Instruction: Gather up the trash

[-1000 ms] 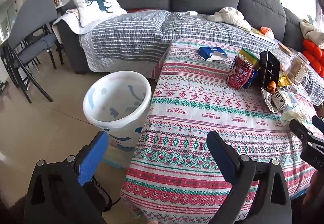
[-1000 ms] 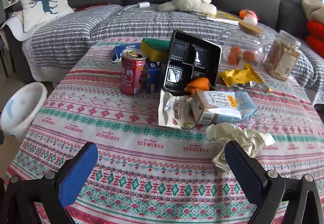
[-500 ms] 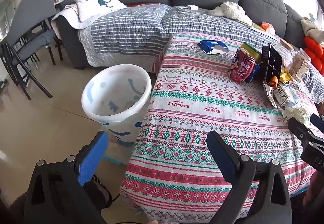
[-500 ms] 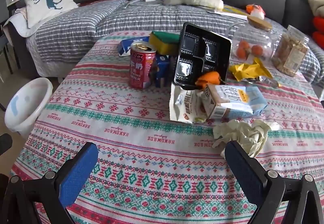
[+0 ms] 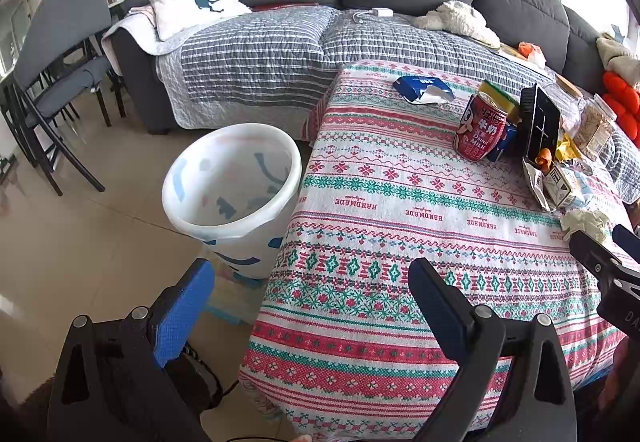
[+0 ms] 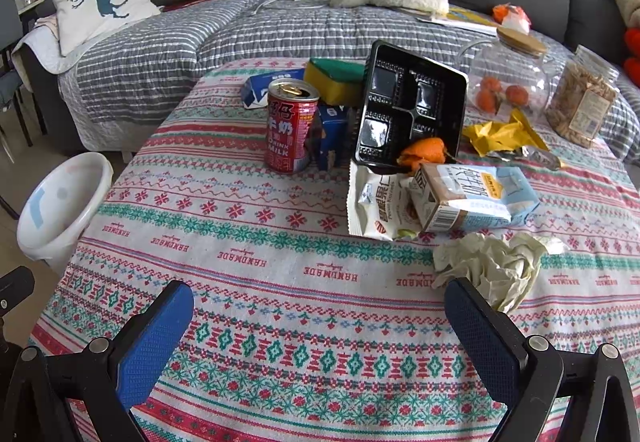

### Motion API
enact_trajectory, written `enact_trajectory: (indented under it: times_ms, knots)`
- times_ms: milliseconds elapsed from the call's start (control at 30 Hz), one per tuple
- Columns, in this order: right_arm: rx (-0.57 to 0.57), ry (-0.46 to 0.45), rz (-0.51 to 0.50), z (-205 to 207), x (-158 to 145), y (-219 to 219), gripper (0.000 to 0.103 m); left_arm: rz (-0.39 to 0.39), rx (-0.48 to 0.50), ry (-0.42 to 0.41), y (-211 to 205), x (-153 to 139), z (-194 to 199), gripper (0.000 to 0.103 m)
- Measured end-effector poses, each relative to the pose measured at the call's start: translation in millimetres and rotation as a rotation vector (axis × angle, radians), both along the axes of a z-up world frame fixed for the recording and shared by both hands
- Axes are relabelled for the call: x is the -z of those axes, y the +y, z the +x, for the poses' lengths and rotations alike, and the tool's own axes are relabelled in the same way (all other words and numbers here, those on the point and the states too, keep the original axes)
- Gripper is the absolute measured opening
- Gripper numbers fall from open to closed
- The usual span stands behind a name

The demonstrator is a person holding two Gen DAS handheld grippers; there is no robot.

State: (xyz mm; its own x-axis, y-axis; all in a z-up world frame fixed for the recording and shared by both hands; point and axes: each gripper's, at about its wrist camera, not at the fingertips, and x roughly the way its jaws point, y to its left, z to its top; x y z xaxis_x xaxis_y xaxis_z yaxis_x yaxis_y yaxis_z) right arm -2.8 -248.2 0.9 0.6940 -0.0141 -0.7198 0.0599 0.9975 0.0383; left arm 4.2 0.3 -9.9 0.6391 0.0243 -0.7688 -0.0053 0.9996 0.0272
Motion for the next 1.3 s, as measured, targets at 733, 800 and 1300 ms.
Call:
enact_trajectory:
  times_ms: [733, 800, 1300]
  knots:
    - [0.008, -0.001, 0.008, 0.8, 0.9, -0.6, 0.103, -0.004, -0.002, 0.0, 2.0, -0.1, -0.7, 0.099]
    - [0.009, -0.001, 0.009, 0.9, 0.8, -0.8, 0.103, -0.004, -0.003, 0.0, 2.1, -0.1, -0.7, 0.099]
    - [0.012, 0.001, 0.015, 1.1, 0.4, -2.7, 0.103, -0.003, -0.001, 0.0, 2.6, -1.1, -0.4, 0.099]
